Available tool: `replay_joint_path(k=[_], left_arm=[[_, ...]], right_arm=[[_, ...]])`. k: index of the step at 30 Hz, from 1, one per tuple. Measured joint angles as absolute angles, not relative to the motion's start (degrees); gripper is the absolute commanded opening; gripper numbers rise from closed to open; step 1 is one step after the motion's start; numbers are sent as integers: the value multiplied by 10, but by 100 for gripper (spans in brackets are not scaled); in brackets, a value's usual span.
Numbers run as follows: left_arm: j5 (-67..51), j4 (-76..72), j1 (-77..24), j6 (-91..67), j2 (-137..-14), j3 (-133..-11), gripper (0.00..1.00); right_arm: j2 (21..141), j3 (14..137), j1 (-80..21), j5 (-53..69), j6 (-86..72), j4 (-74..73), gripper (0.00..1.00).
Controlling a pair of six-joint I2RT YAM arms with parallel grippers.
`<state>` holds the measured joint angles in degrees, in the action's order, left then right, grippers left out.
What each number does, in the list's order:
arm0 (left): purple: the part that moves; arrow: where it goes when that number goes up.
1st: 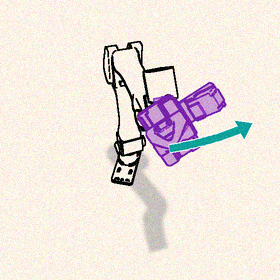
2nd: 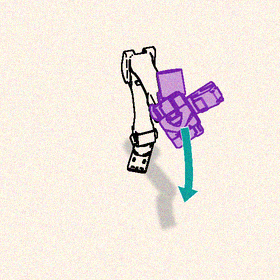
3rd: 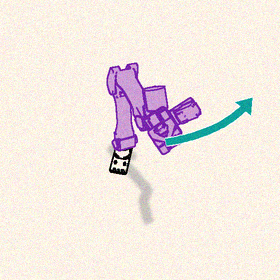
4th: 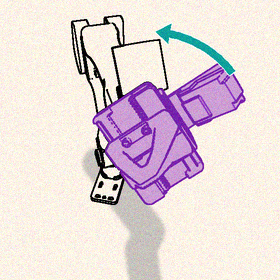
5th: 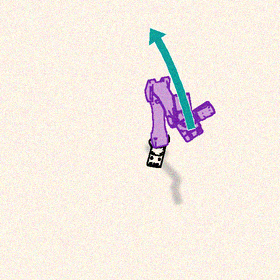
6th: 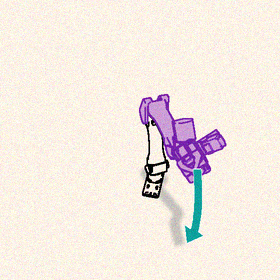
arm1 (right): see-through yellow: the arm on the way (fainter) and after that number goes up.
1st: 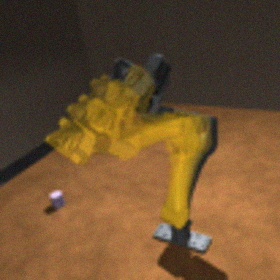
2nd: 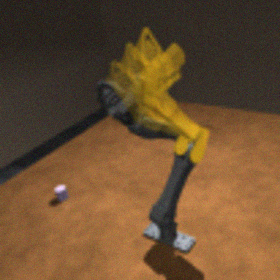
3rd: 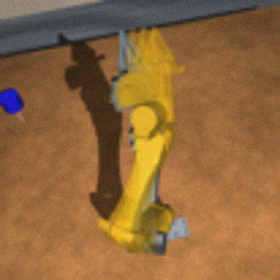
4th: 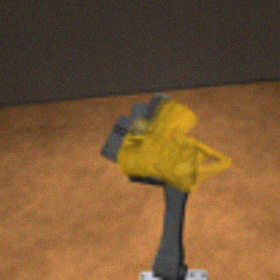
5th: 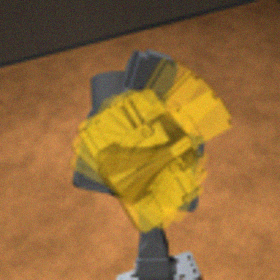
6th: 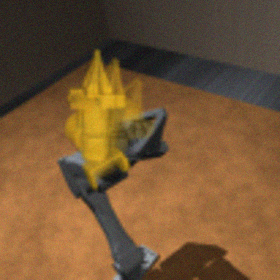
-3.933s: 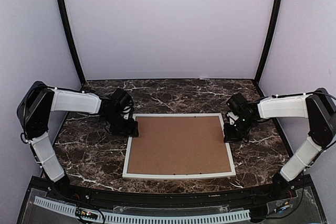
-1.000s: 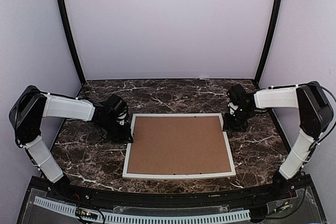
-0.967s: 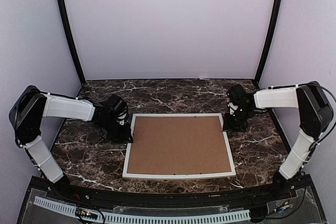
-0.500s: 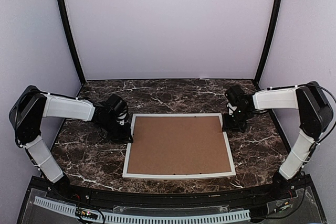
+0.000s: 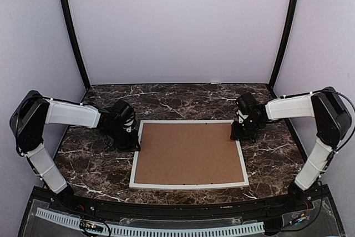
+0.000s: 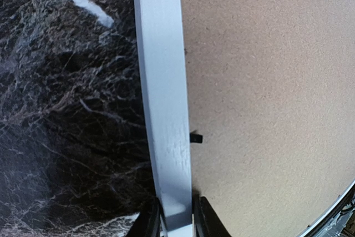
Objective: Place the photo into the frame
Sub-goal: Press the fastener.
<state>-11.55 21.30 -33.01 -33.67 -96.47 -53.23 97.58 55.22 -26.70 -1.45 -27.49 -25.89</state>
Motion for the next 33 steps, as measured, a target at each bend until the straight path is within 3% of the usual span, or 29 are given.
replay_joint_path(k=[11,22,27,33], left_arm=[[-116,213,-330,-337,-965,-533,23],[-116,202,-333,-337,-967,-533,24],[-116,196,-333,-337,-968,-533,27],[-117,191,-335,-338,-969,-533,37]], right_arm=[[981,556,-278,3,-276,-243,50],[931,566,-268,45,-270,-312,61],[881,537,-267,62,-277,-309,62],[842,454,-267,80,-301,-300,59]])
